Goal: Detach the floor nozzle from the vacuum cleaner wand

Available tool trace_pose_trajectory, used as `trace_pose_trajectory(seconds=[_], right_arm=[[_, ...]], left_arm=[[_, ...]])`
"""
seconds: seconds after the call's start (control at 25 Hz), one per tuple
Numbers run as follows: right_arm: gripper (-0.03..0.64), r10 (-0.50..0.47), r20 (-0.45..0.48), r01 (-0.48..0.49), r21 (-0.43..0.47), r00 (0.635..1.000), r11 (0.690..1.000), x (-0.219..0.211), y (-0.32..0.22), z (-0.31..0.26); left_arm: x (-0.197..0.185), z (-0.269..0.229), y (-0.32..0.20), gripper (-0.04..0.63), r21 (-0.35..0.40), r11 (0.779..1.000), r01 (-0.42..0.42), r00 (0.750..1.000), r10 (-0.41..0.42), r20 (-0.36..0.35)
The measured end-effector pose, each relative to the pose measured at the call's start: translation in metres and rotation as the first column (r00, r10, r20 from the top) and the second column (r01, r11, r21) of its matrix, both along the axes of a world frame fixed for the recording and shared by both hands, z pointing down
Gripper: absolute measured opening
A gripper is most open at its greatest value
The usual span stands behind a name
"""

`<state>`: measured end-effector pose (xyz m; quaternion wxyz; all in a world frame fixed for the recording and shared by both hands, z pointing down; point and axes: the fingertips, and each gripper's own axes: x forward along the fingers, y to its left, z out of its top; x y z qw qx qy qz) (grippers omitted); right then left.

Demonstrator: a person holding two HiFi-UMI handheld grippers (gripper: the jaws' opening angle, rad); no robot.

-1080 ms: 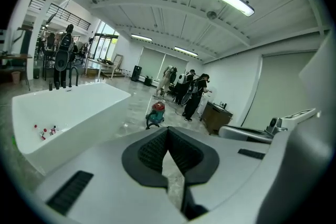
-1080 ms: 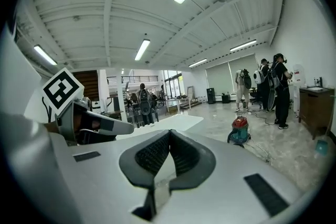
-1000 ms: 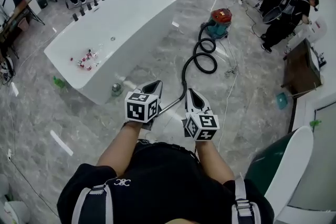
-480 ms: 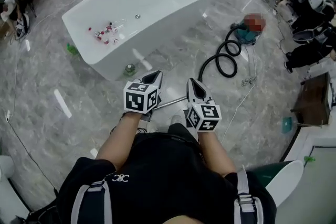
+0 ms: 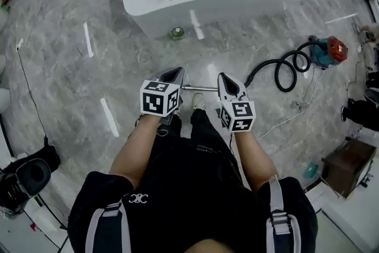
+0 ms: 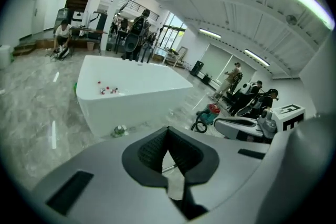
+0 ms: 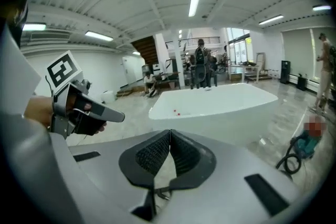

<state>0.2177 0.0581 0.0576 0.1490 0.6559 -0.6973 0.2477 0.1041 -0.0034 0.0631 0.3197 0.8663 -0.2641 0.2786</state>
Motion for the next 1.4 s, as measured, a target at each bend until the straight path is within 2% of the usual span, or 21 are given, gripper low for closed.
trace_pose_trajectory(seconds=[0.08,0.2,0.44,0.56,0.72,0.8,1.04,1.12,1.24,1.36,1.4], right_arm=[[0.015,-0.111,-0.03,0.11,-0.055,0.993,0.992,-0.004,-0.006,0.032],[0.015,-0.248,-0.053,0.239,-0.139,0.967,0.961,-0.004,-0.011,0.081],[0.015,-0.415,0.008,0.402,-0.266,0.91,0.876,-0.009,-0.016,0.19],[0.015,-0.506,0.039,0.491,-0.32,0.861,0.81,-0.023,-0.009,0.248],[0.015,-0.65,0.044,0.602,-0.428,0.758,0.674,-0.041,-0.003,0.343],[0.017,-0.7,0.039,0.634,-0.462,0.713,0.62,-0.049,0.002,0.389],[0.017,-0.78,0.038,0.673,-0.533,0.624,0.512,-0.077,0.02,0.517],[0.018,-0.793,0.043,0.68,-0.545,0.607,0.491,-0.085,0.024,0.556],[0.09,-0.794,0.057,0.673,-0.568,0.605,0.473,-0.095,0.031,0.613],[0.201,-0.791,0.031,0.655,-0.581,0.611,0.483,-0.103,0.033,0.671],[0.27,-0.797,0.014,0.647,-0.593,0.604,0.479,-0.103,0.035,0.692]], left_arm=[[-0.004,0.032,0.003,0.008,-0.04,0.999,0.028,0.999,-0.027,0.047],[-0.008,0.071,0.006,0.008,-0.09,0.993,0.072,0.993,-0.063,0.099],[0.001,0.16,0.009,0.008,-0.187,0.969,0.161,0.98,-0.134,0.149],[0.006,0.203,0.008,0.008,-0.227,0.956,0.184,0.978,-0.154,0.144],[0.001,0.271,0.005,0.008,-0.278,0.939,0.202,0.974,-0.163,0.156],[-0.01,0.31,0.013,0.008,-0.318,0.922,0.22,0.97,-0.172,0.174],[-0.053,0.427,0.039,0.008,-0.406,0.873,0.271,0.957,-0.199,0.21],[-0.064,0.465,0.044,0.008,-0.424,0.861,0.281,0.955,-0.208,0.211],[-0.077,0.518,0.05,0.009,-0.448,0.85,0.278,0.958,-0.208,0.199],[-0.088,0.564,0.054,0.008,-0.462,0.842,0.279,0.958,-0.212,0.193],[-0.091,0.577,0.056,0.008,-0.465,0.841,0.277,0.959,-0.21,0.191]])
